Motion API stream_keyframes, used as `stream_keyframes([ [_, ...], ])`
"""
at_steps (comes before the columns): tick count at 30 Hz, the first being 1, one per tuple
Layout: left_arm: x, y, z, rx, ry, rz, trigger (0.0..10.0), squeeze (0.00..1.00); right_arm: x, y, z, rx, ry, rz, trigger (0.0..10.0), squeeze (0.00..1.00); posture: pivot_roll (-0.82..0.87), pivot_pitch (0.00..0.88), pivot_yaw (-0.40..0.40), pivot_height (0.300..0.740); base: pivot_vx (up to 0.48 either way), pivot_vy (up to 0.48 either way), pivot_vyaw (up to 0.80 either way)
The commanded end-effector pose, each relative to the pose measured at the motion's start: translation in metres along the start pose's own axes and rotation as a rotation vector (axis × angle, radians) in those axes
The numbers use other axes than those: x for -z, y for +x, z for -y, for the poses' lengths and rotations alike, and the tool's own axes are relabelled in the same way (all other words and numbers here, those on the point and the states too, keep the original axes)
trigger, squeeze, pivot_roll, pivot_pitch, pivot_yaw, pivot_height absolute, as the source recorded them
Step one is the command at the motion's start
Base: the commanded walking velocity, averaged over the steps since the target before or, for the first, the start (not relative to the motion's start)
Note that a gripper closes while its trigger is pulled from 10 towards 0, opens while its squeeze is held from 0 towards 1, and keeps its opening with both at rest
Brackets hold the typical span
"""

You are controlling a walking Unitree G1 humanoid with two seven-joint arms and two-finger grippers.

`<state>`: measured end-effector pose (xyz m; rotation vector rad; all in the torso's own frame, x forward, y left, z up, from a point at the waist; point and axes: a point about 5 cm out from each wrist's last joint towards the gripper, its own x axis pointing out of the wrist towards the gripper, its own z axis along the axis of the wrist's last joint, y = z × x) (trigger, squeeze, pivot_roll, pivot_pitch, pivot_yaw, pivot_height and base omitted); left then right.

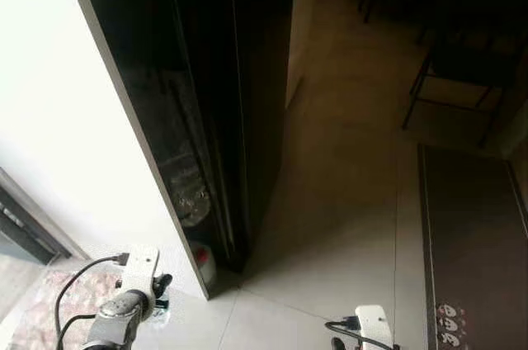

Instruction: Restocking fridge

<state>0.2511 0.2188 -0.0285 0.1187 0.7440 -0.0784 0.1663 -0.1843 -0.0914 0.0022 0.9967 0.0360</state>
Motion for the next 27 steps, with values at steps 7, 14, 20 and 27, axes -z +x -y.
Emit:
stream_keyframes([
  [7,0.042,-0.002,0.012,0.013,0.004,-0.155,10.0,0.0,-0.001,0.0,0.001,0.02,0.045,0.023,10.0,0.0,0.06,0.0,0.033,0.74,0.0,0.0,0.0],
  [14,0.05,-0.004,0.015,0.003,-0.038,-0.166,10.0,0.0,0.002,-0.001,0.002,0.036,0.082,0.013,10.0,0.0,0.02,0.0,0.046,0.74,0.0,0.0,-0.09],
  [20,0.054,-0.005,0.017,0.009,-0.018,-0.168,10.0,0.0,0.004,-0.001,0.003,0.038,0.066,-0.005,10.0,0.0,0.02,0.0,0.043,0.74,0.0,0.0,-0.77],
  [27,0.067,-0.01,0.013,-0.003,-0.028,-0.192,10.0,0.0,0.004,-0.001,0.002,0.032,0.064,-0.002,10.0,0.0,0.02,0.0,0.046,0.74,0.0,0.0,-0.76],
])
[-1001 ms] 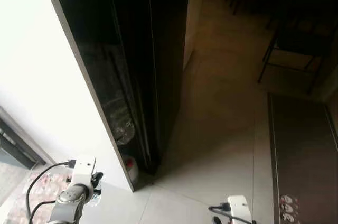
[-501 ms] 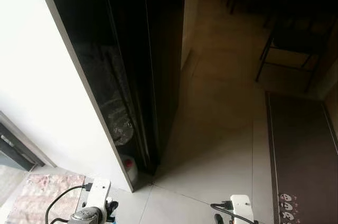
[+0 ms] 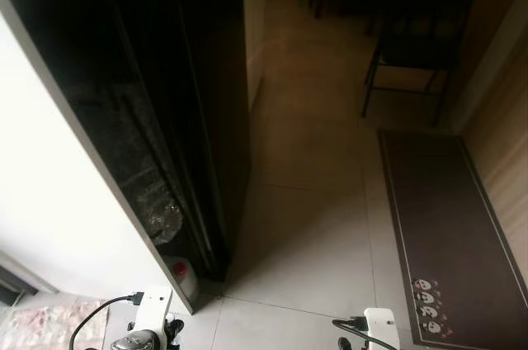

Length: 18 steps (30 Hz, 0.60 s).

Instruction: Restocking fridge

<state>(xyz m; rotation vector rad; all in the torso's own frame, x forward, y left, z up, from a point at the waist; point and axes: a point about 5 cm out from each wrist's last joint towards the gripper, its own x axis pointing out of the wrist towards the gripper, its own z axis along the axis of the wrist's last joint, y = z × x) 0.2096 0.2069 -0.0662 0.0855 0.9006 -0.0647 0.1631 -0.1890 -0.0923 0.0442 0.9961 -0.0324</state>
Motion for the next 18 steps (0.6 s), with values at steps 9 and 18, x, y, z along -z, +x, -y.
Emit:
stream_keyframes([
  [9,0.046,-0.015,-0.023,-0.051,0.007,-0.103,10.0,0.0,0.0,0.0,-0.004,-0.016,-0.012,-0.003,10.0,0.0,0.02,0.0,0.046,0.74,0.0,0.0,-0.75],
  [18,0.048,-0.013,-0.013,-0.063,0.023,-0.127,10.0,0.0,-0.001,0.0,-0.001,-0.015,-0.021,-0.001,10.0,0.0,0.02,0.0,0.034,0.74,0.0,0.0,-0.33],
])
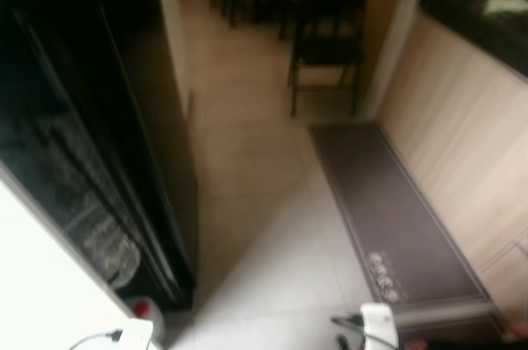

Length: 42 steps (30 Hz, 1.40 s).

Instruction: Restocking fridge

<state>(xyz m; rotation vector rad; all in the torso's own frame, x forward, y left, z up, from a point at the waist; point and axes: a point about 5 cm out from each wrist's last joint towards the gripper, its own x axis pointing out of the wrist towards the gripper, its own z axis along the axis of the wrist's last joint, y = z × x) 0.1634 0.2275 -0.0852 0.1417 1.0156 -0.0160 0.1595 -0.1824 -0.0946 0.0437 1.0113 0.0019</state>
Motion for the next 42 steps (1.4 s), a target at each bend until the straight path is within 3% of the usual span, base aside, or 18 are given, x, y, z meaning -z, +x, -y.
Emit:
stream_keyframes([
  [1,-0.002,0.001,0.004,-0.002,-0.002,-0.009,10.0,0.0,-0.005,0.0,0.005,0.012,-0.01,0.016,10.0,0.0,0.02,0.0,0.031,0.74,0.0,0.0,0.0],
  [29,0.01,-0.003,-0.008,-0.047,-0.051,-0.038,10.0,0.0,-0.008,0.0,0.007,0.019,-0.003,0.025,10.0,0.0,0.03,0.0,0.026,0.74,0.0,0.019,0.0],
  [42,0.001,0.001,0.005,-0.026,-0.035,-0.023,10.0,0.0,-0.009,0.0,0.007,0.02,0.001,0.029,10.0,0.0,0.02,0.0,0.029,0.74,0.0,0.263,0.0],
])
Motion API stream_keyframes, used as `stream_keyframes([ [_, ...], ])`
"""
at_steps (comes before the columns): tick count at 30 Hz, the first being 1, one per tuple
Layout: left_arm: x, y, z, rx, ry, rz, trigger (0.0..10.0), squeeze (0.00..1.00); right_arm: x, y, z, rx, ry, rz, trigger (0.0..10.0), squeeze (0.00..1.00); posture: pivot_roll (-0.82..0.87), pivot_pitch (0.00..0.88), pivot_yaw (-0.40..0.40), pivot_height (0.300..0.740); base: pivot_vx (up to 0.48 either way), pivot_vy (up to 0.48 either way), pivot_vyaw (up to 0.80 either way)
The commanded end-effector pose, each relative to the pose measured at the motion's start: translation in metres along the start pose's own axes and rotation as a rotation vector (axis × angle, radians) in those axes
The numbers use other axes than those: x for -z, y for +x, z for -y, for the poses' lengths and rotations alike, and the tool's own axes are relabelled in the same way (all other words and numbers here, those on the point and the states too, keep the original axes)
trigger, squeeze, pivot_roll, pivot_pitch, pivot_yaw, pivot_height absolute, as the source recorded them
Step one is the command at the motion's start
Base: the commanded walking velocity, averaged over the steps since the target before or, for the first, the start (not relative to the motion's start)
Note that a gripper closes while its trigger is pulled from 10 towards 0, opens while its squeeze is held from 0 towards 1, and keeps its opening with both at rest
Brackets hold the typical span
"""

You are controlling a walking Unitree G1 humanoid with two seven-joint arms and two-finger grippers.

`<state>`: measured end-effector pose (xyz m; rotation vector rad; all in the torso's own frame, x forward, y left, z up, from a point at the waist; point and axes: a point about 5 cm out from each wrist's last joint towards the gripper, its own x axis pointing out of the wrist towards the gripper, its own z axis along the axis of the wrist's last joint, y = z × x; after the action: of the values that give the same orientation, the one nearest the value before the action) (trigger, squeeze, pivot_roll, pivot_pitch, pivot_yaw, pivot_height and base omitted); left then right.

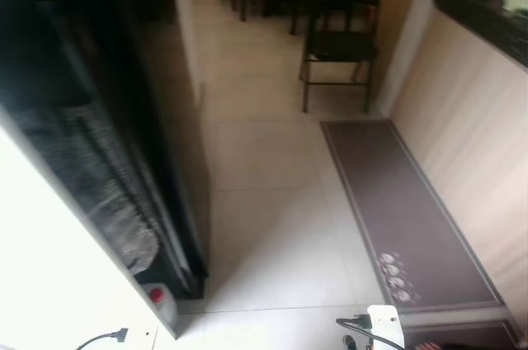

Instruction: Restocking fridge

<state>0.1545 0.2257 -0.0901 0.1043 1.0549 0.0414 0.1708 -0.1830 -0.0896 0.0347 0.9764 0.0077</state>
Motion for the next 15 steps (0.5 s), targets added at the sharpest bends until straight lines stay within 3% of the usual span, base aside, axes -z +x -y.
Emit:
stream_keyframes([
  [1,-0.0095,0.0017,0.0031,0.001,0.021,0.022,10.0,0.0,0.0039,-0.0018,0.0073,0.024,0.014,-0.006,10.0,0.0,0.02,0.0,0.029,0.74,0.0,0.266,0.0],
  [15,-0.0028,0.0004,0.0004,-0.006,0.038,0.007,10.0,0.0,0.0046,-0.0021,0.007,0.032,0.007,0.004,10.0,0.0,0.02,0.0,0.035,0.74,0.0,0.264,0.0],
])
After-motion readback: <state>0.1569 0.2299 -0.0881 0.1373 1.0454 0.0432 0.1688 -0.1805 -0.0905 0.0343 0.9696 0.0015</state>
